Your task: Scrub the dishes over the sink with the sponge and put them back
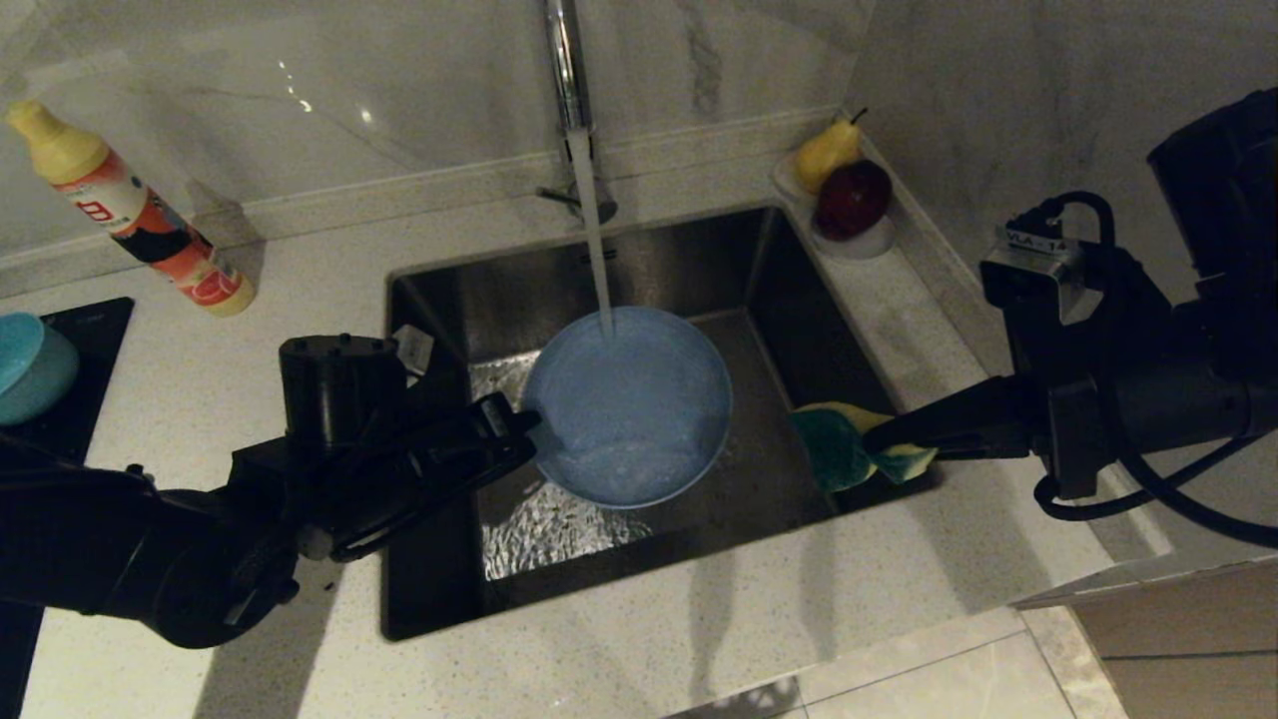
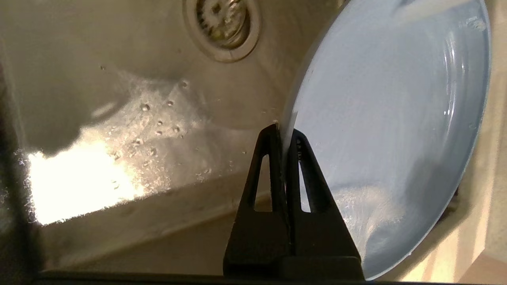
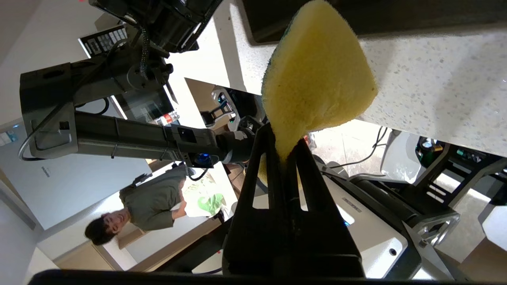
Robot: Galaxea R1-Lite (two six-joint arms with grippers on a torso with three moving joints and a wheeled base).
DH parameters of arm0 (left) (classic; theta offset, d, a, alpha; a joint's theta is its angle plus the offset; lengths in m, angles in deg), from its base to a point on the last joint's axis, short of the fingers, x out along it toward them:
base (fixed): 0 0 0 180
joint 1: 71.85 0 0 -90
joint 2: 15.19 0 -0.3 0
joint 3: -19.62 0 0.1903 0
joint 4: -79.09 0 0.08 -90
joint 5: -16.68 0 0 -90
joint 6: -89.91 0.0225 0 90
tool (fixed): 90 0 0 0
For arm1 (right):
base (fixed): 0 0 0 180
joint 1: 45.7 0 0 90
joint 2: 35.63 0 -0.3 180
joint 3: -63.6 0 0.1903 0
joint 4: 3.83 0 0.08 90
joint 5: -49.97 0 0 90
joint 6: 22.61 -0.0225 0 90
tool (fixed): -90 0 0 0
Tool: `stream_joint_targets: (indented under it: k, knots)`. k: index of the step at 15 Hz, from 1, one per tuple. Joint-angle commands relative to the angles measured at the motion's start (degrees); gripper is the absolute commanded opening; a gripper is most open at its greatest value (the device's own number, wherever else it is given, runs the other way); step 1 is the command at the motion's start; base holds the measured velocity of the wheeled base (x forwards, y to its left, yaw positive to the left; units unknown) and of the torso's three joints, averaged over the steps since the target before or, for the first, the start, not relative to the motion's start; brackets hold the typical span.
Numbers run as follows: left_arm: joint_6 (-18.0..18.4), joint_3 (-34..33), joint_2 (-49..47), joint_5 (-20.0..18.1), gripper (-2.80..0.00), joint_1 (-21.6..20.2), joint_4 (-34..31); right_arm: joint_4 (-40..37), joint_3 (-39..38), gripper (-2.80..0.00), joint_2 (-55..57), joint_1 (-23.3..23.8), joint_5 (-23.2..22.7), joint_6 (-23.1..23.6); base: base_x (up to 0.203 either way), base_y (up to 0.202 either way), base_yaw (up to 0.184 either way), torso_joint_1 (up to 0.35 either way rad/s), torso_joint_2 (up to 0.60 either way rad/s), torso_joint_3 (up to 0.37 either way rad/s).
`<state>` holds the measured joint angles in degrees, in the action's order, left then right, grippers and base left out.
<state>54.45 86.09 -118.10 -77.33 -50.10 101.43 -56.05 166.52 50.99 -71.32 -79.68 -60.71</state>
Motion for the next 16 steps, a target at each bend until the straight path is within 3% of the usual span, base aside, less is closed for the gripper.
stream_joint_targets:
  k: [1, 6, 10, 13, 15, 16]
  knots:
    - [-0.22, 0.05, -1.68, 0.01, -2.8, -0.13, 0.96, 0.16, -0.87, -2.8, -0.05, 0.14, -0.55, -0.07, 0.0, 0.0, 0.0, 0.0, 0.0, 0.0]
    - [-0.22, 0.14, -1.86, 0.14, -2.8, -0.38, 0.97, 2.66, -3.0, -2.8, -0.14, 0.84, -2.0, 0.49, 0.0, 0.0, 0.0, 0.0, 0.0, 0.0]
    - [1.25, -0.52, 0.24, 0.47, -2.8, -3.28, 0.44, 2.66, -3.7, -2.8, -0.76, 0.84, -2.09, 0.49, 0.0, 0.0, 0.0, 0.0, 0.0, 0.0]
    - [9.76, -2.5, 2.86, 1.19, -2.8, -6.25, 0.42, 2.66, -4.58, -2.8, -1.11, 0.84, -2.62, 0.49, 0.0, 0.0, 0.0, 0.0, 0.0, 0.0]
    - [16.54, -3.29, 3.79, 6.44, -2.8, -7.21, 0.9, 2.66, -5.33, -2.8, -1.68, 0.83, -2.62, 0.49, 0.0, 0.0, 0.0, 0.0, 0.0, 0.0]
    - [18.03, -3.36, 4.85, 8.08, -2.8, -7.4, 0.94, 2.66, -5.85, -2.8, -1.94, 0.79, -2.62, 0.49, 0.0, 0.0, 0.0, 0.0, 0.0, 0.0]
